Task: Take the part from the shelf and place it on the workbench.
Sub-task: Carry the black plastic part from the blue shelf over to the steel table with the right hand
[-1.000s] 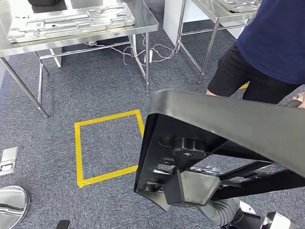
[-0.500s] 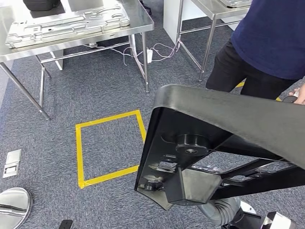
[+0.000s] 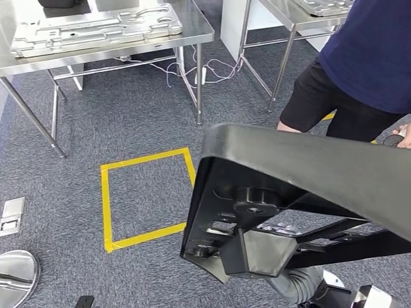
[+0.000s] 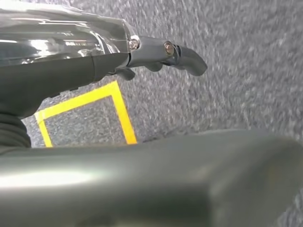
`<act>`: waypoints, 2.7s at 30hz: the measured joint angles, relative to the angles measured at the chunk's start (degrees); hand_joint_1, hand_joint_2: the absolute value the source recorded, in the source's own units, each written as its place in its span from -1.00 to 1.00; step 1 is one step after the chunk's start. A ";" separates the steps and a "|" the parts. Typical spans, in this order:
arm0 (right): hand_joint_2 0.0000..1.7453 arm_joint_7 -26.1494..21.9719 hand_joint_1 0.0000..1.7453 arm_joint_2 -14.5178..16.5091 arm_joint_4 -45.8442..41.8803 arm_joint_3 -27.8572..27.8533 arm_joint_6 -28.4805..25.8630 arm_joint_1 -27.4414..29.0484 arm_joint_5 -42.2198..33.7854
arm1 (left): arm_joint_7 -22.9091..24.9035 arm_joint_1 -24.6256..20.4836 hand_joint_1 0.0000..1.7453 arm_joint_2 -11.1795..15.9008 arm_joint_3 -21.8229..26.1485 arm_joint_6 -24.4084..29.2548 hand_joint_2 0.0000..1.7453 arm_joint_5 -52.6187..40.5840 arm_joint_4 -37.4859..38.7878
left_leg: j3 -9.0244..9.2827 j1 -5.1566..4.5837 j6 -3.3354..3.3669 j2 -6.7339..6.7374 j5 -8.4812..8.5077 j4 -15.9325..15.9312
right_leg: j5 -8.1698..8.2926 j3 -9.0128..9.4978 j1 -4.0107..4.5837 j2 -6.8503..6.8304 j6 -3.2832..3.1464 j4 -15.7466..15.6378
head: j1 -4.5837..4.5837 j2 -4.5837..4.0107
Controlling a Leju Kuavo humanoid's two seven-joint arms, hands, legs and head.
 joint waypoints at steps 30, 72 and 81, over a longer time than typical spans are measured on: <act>1.00 0.00 1.00 0.01 -0.01 0.01 0.00 0.00 -0.01 | 0.00 0.03 -1.00 -0.03 -0.02 0.01 1.00 0.00 0.00 | 0.41 0.01 -0.02 0.04 -0.08 -0.20 | 0.97 1.21 0.01 -0.02 0.09 -2.22 | -0.01 0.00; 1.00 0.00 1.00 0.01 0.03 0.01 0.00 0.10 -0.01 | 0.02 -0.01 -1.00 0.01 -0.02 -0.01 1.00 0.00 0.00 | 0.40 -0.24 -1.42 -0.06 -0.79 0.50 | 6.41 4.76 0.11 0.09 -1.03 -10.78 | -0.02 0.00; 1.00 0.00 1.00 0.02 0.02 0.01 0.00 0.08 0.00 | 0.02 0.15 -1.00 -0.07 -0.02 -0.01 1.00 0.00 0.00 | -4.53 0.10 -2.34 -0.09 -4.36 11.42 | 6.30 5.12 -0.15 -0.17 -2.03 -10.86 | -0.03 0.00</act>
